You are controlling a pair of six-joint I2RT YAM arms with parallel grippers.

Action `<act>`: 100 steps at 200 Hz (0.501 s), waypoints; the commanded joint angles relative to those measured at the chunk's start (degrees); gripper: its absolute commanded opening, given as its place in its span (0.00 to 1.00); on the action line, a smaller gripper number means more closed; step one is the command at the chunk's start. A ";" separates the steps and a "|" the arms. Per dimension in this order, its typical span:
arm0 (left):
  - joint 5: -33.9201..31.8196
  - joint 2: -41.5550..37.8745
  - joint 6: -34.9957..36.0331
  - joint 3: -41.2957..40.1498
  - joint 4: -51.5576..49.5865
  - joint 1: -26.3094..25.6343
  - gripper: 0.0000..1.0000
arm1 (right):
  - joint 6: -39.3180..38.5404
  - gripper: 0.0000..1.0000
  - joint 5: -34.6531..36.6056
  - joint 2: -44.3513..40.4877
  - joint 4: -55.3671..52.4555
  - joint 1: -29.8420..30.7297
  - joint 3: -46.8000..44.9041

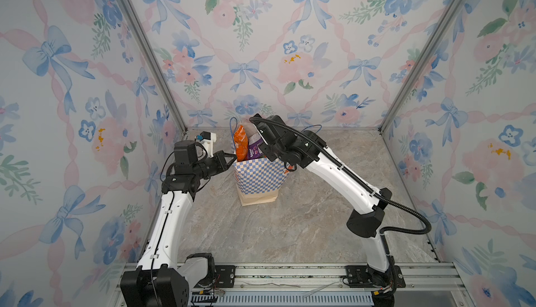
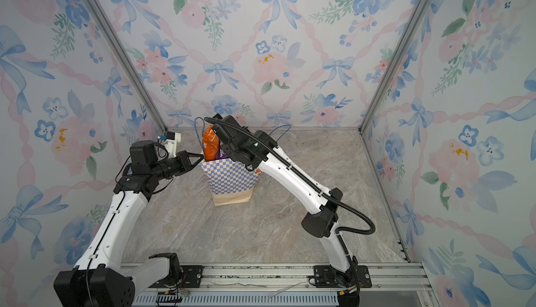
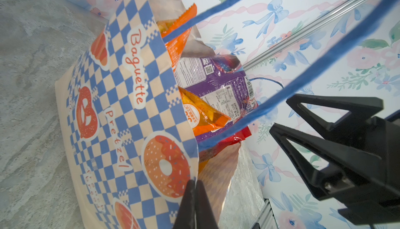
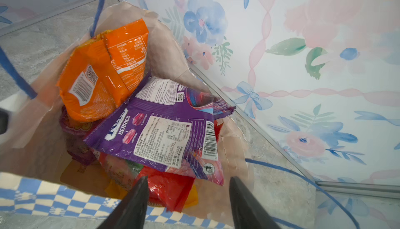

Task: Place the snacks into the paper bag
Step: Place the snack in the paper bag.

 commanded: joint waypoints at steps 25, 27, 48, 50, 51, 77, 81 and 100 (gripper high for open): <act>2.44 -0.84 0.26 1.72 2.20 -0.41 0.00 | 8.05 0.74 -8.34 -7.56 -6.56 -9.13 0.92; 2.51 -0.82 0.29 1.72 2.24 -0.41 0.00 | 8.55 0.75 -8.97 -8.02 -6.92 -9.66 0.92; 2.80 -0.60 0.40 2.01 2.19 -0.37 0.00 | 14.95 0.87 -20.07 -13.56 -9.01 -17.51 -1.87; 2.80 -0.56 0.39 2.01 2.19 -0.40 0.00 | 15.53 0.88 -21.66 -14.13 -8.89 -18.44 -2.48; 2.77 -0.60 0.39 2.01 2.19 -0.40 0.00 | 15.85 0.88 -22.07 -14.39 -8.83 -18.90 -2.80; 3.09 -0.80 0.52 2.19 2.19 -0.26 0.00 | 21.10 0.99 -36.32 -19.95 -5.95 -29.13 -11.53; 3.14 -0.81 0.50 2.18 2.19 -0.23 0.00 | 21.50 0.98 -36.75 -20.50 -5.83 -30.05 -12.61; 3.06 -0.86 0.43 2.19 2.19 -0.21 0.00 | 22.47 0.98 -38.54 -22.14 -5.37 -32.91 -16.65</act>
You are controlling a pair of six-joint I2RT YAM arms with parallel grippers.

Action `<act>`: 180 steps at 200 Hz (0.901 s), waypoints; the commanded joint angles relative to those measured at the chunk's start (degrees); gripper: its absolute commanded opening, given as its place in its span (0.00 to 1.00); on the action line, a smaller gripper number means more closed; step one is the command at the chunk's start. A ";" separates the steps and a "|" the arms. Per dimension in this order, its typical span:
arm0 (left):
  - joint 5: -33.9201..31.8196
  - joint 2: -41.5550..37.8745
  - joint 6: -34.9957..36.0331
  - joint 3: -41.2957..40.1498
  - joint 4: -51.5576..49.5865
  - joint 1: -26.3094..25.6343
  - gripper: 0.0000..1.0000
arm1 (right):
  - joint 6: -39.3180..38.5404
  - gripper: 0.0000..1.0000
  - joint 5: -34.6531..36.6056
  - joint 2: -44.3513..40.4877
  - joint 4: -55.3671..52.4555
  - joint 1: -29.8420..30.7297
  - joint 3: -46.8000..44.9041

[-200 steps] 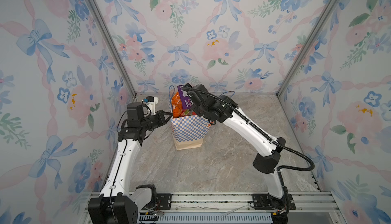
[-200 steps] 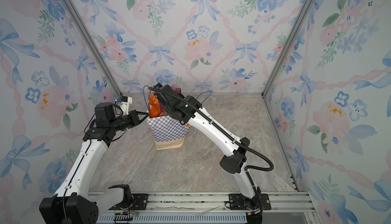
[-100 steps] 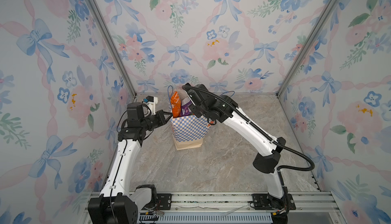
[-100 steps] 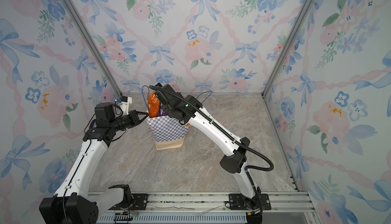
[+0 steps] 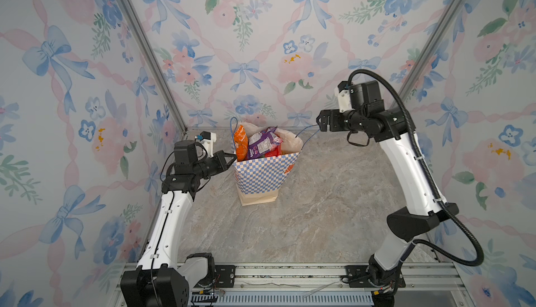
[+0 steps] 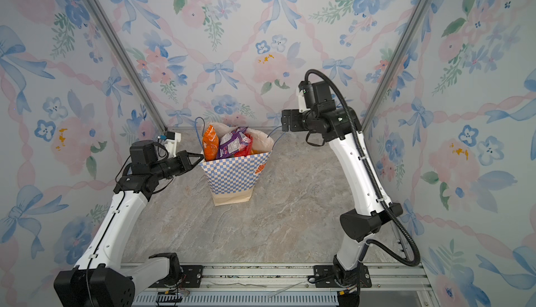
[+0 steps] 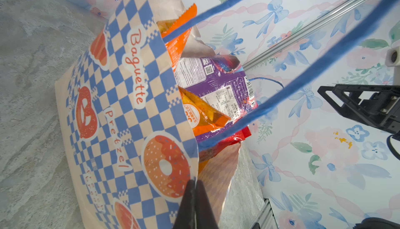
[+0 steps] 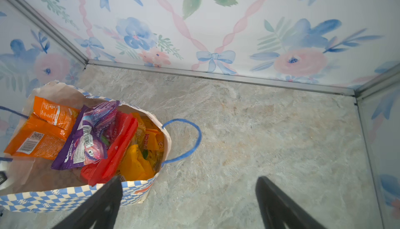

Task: Place the snacks into the paper bag
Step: Shake the paper bag at the center of the table.

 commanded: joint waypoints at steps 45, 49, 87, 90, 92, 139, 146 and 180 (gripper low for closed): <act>3.09 -0.76 0.39 1.59 2.19 -0.24 0.00 | 5.71 0.98 -13.11 -0.46 1.31 -1.69 -7.90; 3.09 -0.85 0.41 1.48 2.22 -0.28 0.00 | 5.82 0.98 -13.03 -0.27 1.38 -1.67 -7.90; 2.81 -1.25 0.38 1.35 2.23 -0.23 0.00 | 6.82 0.98 -14.73 1.77 3.95 -1.75 -9.63; 2.84 -1.27 0.39 1.34 2.20 -0.19 0.00 | 6.90 0.98 -14.95 1.99 4.23 -1.68 -9.78; 2.77 -1.20 0.44 1.34 2.19 -0.18 0.00 | 6.96 0.98 -15.16 2.08 4.40 -1.67 -9.82; 2.74 -1.15 0.35 1.64 2.19 -0.23 0.00 | 8.69 0.99 -17.88 5.41 7.87 -1.83 -10.01; 2.77 -1.21 0.31 1.62 2.19 -0.20 0.00 | 9.00 1.00 -17.93 5.84 8.31 -1.82 -9.80; 2.71 -1.19 0.21 1.66 2.19 -0.23 0.00 | 10.07 0.93 -19.19 8.99 9.47 -1.84 -7.31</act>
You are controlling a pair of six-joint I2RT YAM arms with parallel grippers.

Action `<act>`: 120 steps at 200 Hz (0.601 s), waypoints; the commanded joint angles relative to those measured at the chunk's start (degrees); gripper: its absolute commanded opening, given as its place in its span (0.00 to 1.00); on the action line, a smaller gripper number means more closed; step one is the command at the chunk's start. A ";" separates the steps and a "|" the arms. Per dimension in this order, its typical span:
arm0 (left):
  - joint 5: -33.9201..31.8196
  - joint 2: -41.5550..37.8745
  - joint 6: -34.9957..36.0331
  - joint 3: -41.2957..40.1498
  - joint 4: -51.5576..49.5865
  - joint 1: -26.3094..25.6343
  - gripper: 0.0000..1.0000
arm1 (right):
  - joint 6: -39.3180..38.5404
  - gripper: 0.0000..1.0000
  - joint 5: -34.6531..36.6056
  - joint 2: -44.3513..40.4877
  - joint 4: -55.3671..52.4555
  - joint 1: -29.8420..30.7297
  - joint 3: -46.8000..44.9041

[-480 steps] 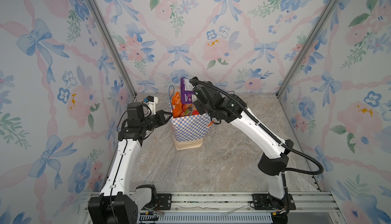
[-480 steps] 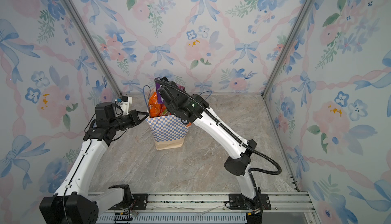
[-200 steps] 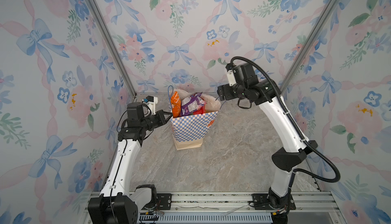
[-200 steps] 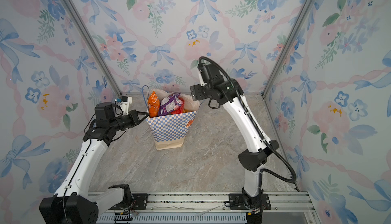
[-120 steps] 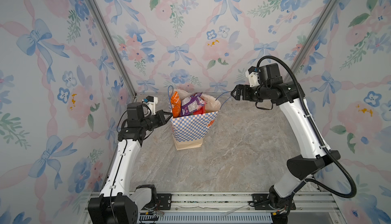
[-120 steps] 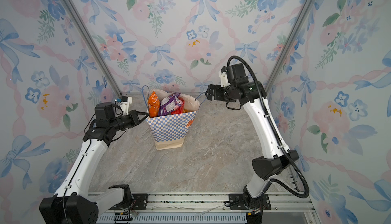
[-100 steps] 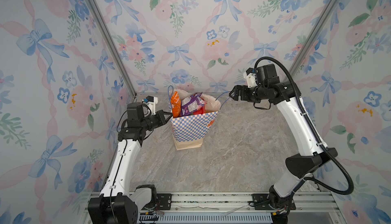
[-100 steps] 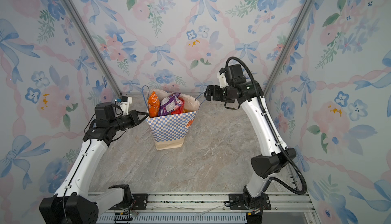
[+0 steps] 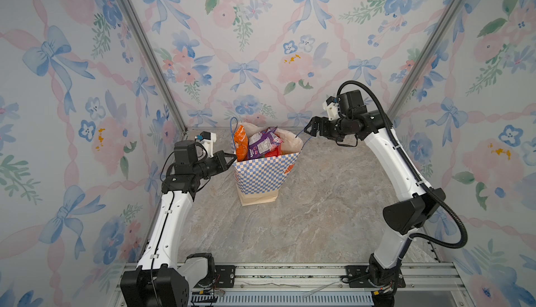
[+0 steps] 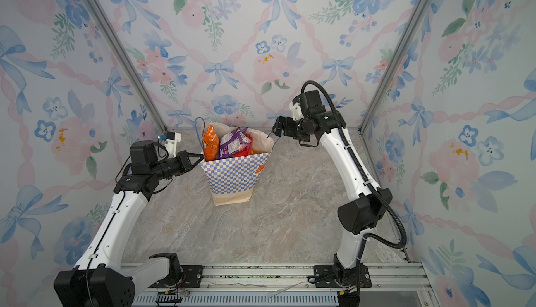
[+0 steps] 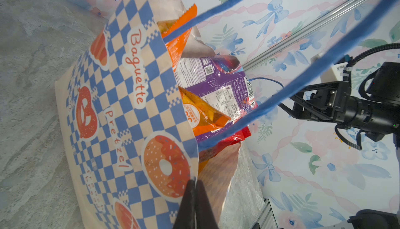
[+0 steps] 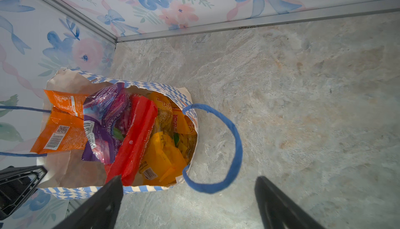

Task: Place the snacks into the paper bag
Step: Shake the paper bag at the center of the table.

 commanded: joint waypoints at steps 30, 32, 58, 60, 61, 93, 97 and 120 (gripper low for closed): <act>2.72 -1.30 0.25 1.56 2.15 -0.23 0.00 | 3.15 0.83 -3.89 3.57 4.07 0.08 2.55; 2.65 -1.27 0.20 1.64 2.18 -0.23 0.00 | 3.25 0.82 -4.01 3.59 4.24 0.03 2.55; 2.55 -1.30 0.11 1.79 2.19 -0.23 0.01 | 4.28 0.66 -5.64 3.76 6.09 0.03 2.43; 2.59 -1.30 0.08 1.89 2.19 -0.23 0.02 | 4.31 0.65 -5.74 3.77 6.22 0.07 2.41; 2.57 -1.30 0.06 1.91 2.19 -0.23 0.02 | 4.38 0.65 -5.77 3.79 6.28 0.07 2.43; 2.49 -1.30 -0.03 2.19 2.19 -0.19 0.08 | 5.46 0.33 -7.31 3.41 8.70 -0.11 1.95; 2.40 -1.30 -0.10 2.19 2.19 -0.23 0.12 | 5.71 0.28 -7.61 3.37 9.17 -0.15 1.79; 2.31 -1.60 -0.40 2.24 2.20 -0.21 0.24 | 7.05 0.08 -9.67 3.20 11.64 -0.39 0.83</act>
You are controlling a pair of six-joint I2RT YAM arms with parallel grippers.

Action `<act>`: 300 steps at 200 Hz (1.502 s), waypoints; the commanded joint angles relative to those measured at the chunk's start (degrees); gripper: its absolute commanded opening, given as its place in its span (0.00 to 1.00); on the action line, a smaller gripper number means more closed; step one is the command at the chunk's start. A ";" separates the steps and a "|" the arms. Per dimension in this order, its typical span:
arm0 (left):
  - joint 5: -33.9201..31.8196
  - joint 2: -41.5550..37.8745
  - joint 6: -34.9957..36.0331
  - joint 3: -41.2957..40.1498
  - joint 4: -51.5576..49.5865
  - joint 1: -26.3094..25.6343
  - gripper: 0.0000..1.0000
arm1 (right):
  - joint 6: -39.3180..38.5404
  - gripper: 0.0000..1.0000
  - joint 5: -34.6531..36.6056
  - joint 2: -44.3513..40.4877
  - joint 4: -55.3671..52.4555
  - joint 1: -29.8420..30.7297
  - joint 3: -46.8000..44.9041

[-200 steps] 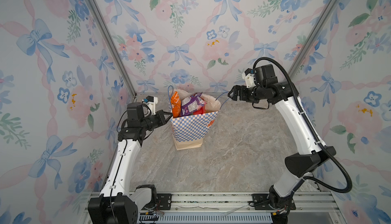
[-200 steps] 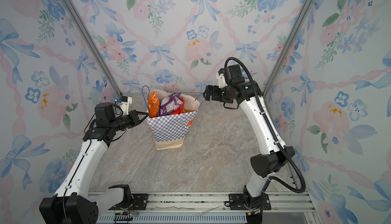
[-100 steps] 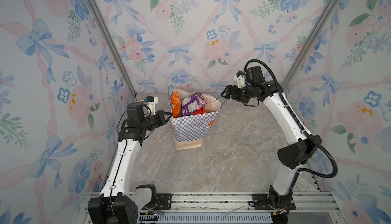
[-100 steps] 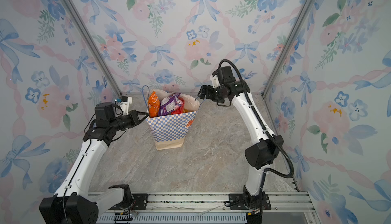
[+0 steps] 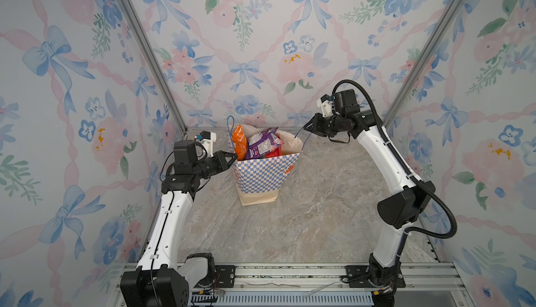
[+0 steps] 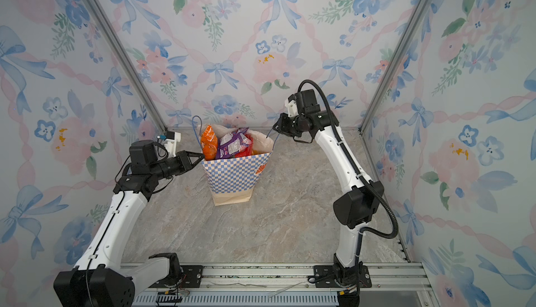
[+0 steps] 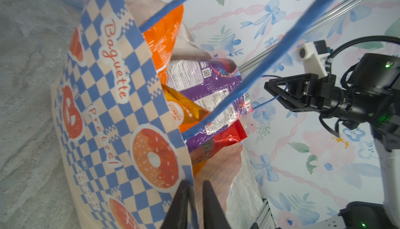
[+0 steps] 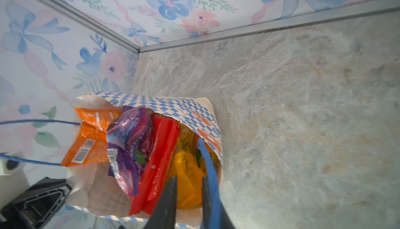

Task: Place the snacks into the paper bag
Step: Shake the paper bag at the center of the table.

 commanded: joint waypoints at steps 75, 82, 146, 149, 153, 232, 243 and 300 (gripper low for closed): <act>2.24 -2.92 -0.11 2.23 1.84 0.64 0.32 | 5.79 0.00 -10.71 -2.58 13.29 -0.23 -2.44; 2.25 -2.89 -0.05 2.33 1.83 0.81 0.32 | 7.10 0.00 -12.06 -2.94 15.53 -0.05 -2.88; 3.77 -2.86 0.21 2.16 1.84 1.85 0.27 | 11.39 0.00 -18.38 3.37 17.08 4.36 14.30; 3.82 -3.01 0.22 2.13 1.85 1.92 0.27 | 11.21 0.00 -18.15 3.76 16.43 4.43 14.87; 3.90 -3.19 0.23 2.13 1.84 2.04 0.27 | 11.00 0.00 -17.85 4.19 15.62 4.45 15.47; 5.68 -4.18 0.36 2.00 1.76 4.60 0.27 | 3.72 0.00 -4.22 2.97 2.76 2.80 12.86; 5.77 -4.29 0.36 2.18 1.77 4.85 0.27 | 4.23 0.00 -2.45 1.52 2.38 1.35 10.93; 6.41 -2.56 2.35 9.30 -1.53 9.83 0.29 | 3.22 0.00 -2.57 -4.18 2.57 -4.77 2.43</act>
